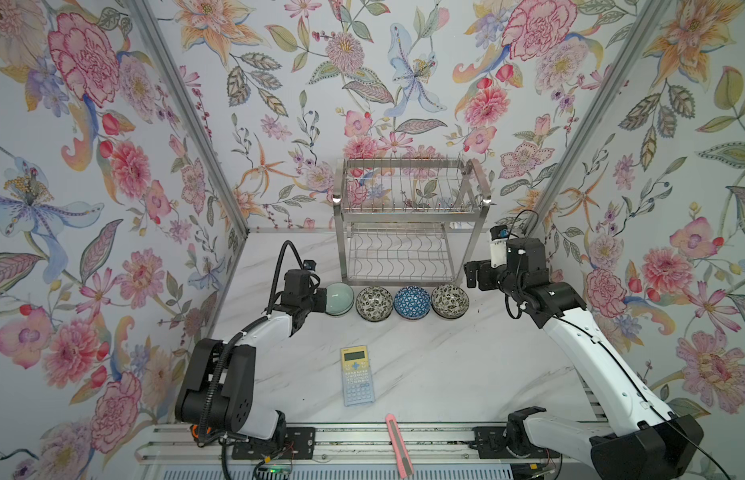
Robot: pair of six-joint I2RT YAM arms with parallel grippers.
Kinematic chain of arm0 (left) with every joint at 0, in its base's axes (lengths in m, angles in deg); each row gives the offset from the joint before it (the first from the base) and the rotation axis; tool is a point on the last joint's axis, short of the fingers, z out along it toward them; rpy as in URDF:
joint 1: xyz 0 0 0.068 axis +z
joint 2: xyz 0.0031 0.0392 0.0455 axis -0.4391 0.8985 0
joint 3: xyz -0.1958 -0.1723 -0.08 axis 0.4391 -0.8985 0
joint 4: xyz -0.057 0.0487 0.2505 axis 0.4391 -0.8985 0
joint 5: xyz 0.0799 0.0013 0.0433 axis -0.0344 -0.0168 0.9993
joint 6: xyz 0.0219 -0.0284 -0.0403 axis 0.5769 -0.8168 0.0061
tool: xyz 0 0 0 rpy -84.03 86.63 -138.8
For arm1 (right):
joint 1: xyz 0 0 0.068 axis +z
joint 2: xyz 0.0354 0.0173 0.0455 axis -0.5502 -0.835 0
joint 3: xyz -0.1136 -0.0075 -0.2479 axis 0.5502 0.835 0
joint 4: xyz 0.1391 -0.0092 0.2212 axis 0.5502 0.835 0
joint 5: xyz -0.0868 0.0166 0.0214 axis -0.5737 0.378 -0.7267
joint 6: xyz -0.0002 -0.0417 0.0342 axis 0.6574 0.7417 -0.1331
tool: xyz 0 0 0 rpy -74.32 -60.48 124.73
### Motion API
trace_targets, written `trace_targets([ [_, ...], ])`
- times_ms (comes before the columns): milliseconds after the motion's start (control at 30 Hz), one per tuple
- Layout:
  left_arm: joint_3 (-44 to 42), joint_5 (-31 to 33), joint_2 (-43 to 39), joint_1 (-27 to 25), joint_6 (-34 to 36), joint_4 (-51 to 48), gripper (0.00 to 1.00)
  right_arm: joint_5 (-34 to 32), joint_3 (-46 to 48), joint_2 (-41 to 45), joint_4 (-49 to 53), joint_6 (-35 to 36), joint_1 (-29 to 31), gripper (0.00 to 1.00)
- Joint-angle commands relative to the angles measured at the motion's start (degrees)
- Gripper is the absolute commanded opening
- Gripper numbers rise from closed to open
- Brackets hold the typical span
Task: Load the bowls into the dish rack
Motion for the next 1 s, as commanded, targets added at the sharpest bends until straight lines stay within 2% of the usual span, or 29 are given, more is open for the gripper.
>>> trace_targets([
  [0,1.1,-0.2,-1.4,0.0,1.0,-1.5,0.00,0.6,0.5,-0.1,0.2,-0.8,-0.1,0.99],
  [33,1.1,-0.4,-1.1,0.1,1.0,-1.5,0.03,0.7,0.6,-0.1,0.2,-0.8,-0.1,0.99],
  [67,1.0,-0.6,-0.7,0.1,1.0,-1.4,0.14,0.6,0.6,0.0,0.2,-0.8,0.0,0.99],
  [100,1.0,-0.8,-0.4,0.0,1.0,-1.3,0.19,0.6,0.6,0.0,0.2,-0.8,0.0,0.99],
  [200,0.8,-1.6,0.8,0.1,0.7,-0.7,0.26,0.6,0.7,0.2,0.2,-0.8,0.0,0.99],
  [267,0.6,-1.9,1.4,-0.1,0.5,-0.2,0.25,0.5,0.6,0.2,0.2,-0.7,0.0,0.99],
  [567,0.2,-2.3,4.0,-0.4,0.2,1.0,0.10,0.4,0.7,0.1,0.3,-0.7,0.1,0.99],
  [967,0.4,-1.7,3.7,-0.3,0.5,0.4,0.00,0.4,0.6,0.0,0.2,-0.7,-0.1,0.99],
])
